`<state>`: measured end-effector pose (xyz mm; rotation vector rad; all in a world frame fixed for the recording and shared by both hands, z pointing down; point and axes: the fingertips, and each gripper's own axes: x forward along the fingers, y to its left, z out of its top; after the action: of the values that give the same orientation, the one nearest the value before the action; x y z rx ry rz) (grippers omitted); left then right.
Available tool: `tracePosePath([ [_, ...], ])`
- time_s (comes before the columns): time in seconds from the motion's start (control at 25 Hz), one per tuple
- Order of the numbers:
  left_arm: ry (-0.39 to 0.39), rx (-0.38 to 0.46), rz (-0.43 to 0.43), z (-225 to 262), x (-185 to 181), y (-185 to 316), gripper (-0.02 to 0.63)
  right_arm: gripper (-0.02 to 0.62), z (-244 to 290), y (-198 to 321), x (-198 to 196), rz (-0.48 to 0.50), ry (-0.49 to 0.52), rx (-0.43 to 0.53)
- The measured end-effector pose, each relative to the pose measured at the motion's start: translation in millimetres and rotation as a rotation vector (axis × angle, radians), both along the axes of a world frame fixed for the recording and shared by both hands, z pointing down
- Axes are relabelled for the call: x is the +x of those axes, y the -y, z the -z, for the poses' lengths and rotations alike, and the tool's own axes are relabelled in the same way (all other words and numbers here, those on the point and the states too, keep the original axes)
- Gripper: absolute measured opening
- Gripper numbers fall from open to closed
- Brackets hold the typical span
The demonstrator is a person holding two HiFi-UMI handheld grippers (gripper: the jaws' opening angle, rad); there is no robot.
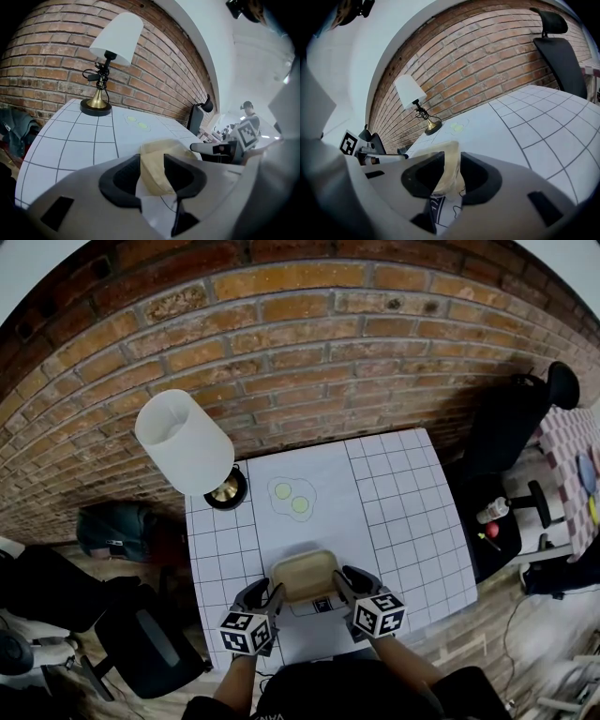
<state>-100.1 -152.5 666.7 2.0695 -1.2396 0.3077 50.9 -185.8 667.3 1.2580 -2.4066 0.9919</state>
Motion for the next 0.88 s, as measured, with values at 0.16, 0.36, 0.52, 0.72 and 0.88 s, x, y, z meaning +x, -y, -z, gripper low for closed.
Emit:
tracePosePath([
  [0.16, -0.01, -0.005, -0.006, -1, 2, 1, 0.149, 0.097, 1, 1, -1, 0.001, 0.004, -0.001],
  [0.36, -0.013, -0.001, -0.01, 0, 4, 2, 0.149, 0.087, 1, -2, -3, 0.003, 0.005, -0.001],
  [0.52, -0.013, 0.002, -0.011, 1, 4, 3, 0.149, 0.084, 3, -2, -3, -0.001, 0.012, 0.0],
  [0.72, -0.02, 0.011, -0.002, 5, 2, 5, 0.149, 0.077, 9, 0, -4, -0.013, 0.02, 0.012],
  [0.88, -0.042, 0.021, 0.016, 10, -1, 6, 0.149, 0.074, 14, 1, -4, -0.025, 0.039, 0.021],
])
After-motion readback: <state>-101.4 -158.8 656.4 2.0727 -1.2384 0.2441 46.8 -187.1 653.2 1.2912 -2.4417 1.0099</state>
